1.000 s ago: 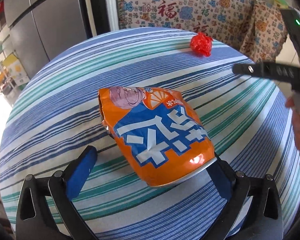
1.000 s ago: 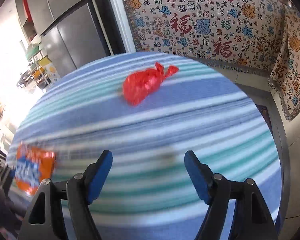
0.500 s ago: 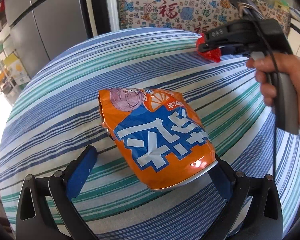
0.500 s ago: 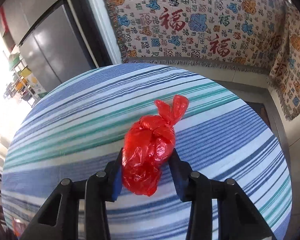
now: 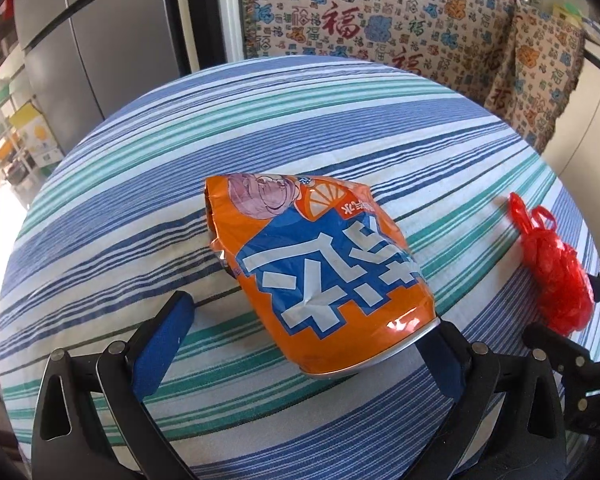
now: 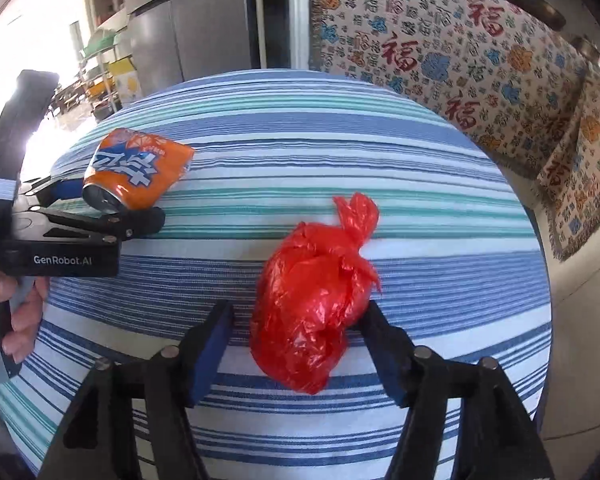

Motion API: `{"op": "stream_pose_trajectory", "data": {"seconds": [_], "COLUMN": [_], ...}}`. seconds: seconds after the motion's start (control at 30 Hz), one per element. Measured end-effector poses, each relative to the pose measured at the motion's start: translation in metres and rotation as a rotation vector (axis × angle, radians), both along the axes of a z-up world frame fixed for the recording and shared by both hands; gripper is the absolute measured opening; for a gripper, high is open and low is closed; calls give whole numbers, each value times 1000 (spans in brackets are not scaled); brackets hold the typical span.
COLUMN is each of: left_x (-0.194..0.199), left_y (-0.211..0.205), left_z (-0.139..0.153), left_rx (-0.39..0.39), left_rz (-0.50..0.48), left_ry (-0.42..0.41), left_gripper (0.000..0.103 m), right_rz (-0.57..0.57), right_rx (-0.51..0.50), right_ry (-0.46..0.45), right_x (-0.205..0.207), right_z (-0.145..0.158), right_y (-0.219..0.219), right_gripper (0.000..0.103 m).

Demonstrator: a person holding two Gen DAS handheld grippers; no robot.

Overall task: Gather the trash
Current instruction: 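Carry the orange can and red plastic bag over the blue basket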

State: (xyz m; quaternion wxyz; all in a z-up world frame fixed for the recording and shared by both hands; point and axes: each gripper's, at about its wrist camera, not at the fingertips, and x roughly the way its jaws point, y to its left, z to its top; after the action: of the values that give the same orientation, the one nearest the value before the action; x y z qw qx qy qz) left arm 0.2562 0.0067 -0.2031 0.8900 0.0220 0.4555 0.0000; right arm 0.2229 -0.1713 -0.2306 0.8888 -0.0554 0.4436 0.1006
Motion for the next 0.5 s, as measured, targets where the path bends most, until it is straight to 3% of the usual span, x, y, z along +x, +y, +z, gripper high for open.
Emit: {"op": "stream_pose_trajectory", "data": {"seconds": [0.13, 0.33, 0.4, 0.5], "left_x": [-6, -24, -32, -40], "left_y": [3, 15, 19, 25], "left_z": [0, 2, 4, 9], "left_rx": [2, -6, -41, -131], "left_rz": [-39, -95, -120, -156], "left_ry": [7, 8, 0, -13], "left_gripper": [102, 102, 102, 102], "right_rz": [-26, -26, -30, -53], "right_rx": [-3, 0, 12, 119], "right_ry": [-7, 0, 32, 63], "right_x": [6, 6, 3, -4], "right_z": [1, 1, 3, 14], "right_y": [-1, -5, -10, -28], "right_gripper": [79, 80, 80, 79]}}
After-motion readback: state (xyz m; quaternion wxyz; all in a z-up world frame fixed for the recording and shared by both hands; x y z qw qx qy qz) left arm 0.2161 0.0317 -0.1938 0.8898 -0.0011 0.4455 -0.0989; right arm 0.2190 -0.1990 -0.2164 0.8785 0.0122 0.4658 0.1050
